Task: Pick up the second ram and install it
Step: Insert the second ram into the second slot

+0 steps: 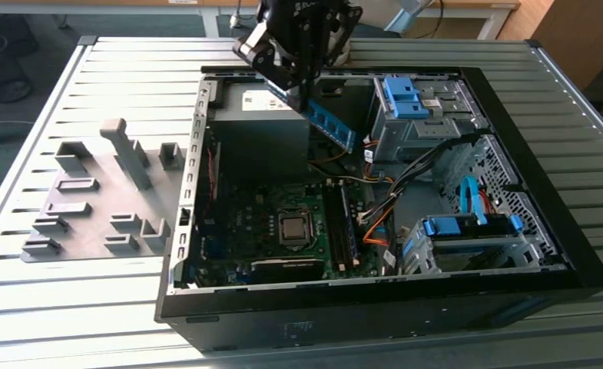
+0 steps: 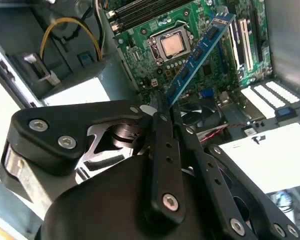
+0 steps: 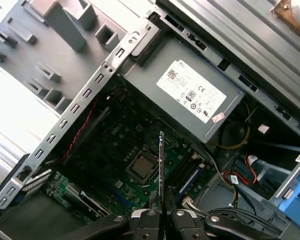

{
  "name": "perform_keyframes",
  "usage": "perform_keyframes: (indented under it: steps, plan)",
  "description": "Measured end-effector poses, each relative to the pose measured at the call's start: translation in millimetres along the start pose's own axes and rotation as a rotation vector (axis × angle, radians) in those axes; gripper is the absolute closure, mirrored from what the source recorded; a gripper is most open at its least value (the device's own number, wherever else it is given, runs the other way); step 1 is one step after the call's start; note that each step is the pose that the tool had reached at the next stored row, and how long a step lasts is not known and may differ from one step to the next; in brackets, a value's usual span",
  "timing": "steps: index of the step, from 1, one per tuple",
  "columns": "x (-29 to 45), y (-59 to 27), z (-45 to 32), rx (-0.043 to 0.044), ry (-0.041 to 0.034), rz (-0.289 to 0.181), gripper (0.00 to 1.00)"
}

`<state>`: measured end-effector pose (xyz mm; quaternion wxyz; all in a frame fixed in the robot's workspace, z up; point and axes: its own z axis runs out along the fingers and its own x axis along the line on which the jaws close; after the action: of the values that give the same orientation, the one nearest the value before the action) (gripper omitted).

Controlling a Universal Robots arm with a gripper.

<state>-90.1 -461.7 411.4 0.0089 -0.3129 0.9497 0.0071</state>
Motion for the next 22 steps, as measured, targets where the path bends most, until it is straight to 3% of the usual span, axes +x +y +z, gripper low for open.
perform_keyframes:
  steps: [6, 22]
  plan:
    - [0.1, 0.0, 1.0, 0.0020, -0.0008, 0.095, 0.86]
    - [0.0, 0.0, 1.1, 0.0022, -0.0008, 0.102, 0.86]
